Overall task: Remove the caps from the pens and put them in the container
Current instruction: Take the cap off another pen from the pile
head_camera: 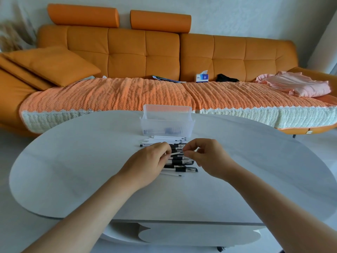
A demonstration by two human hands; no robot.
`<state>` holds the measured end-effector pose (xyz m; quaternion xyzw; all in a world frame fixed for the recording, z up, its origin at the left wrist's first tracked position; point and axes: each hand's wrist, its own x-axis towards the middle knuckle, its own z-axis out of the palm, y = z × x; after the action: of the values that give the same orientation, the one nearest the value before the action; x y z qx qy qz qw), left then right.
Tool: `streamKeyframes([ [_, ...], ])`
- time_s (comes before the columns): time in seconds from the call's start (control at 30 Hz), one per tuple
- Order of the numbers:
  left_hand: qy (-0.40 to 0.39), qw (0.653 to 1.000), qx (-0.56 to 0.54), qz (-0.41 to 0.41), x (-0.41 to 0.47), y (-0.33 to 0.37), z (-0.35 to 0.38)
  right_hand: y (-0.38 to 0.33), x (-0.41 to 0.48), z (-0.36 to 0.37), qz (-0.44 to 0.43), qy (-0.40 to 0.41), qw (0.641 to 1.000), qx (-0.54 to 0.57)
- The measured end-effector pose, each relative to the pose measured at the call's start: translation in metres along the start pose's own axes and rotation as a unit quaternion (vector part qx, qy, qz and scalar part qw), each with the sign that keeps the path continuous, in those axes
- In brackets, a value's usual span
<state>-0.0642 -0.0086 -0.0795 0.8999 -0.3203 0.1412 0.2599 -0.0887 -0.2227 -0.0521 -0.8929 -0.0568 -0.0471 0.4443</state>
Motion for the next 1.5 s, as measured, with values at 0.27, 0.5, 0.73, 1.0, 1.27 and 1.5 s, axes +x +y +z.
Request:
streamKeyframes([
  [0.27,-0.012,0.999,-0.037,-0.012,-0.001,-0.002,-0.002,0.0,0.0,0.005,-0.006,-0.01,1.0,-0.002],
  [0.5,-0.003,0.997,-0.08,-0.001,-0.003,0.001,-0.004,0.006,-0.005,0.012,-0.012,-0.017,1.0,0.014],
  [0.73,-0.034,0.997,-0.062,0.01,-0.001,0.0,0.0,0.007,-0.004,0.0,-0.001,-0.093,0.995,-0.047],
  [1.0,-0.108,0.992,0.044,0.041,-0.007,0.001,0.004,0.024,0.0,-0.017,-0.026,-0.087,0.979,-0.184],
  [1.27,-0.091,0.994,0.051,0.032,-0.006,-0.001,0.009,0.024,0.001,-0.01,-0.031,-0.11,0.952,-0.283],
  [1.5,-0.065,0.996,0.064,0.026,-0.002,-0.002,0.011,0.02,0.004,-0.016,-0.031,-0.085,0.961,-0.26],
])
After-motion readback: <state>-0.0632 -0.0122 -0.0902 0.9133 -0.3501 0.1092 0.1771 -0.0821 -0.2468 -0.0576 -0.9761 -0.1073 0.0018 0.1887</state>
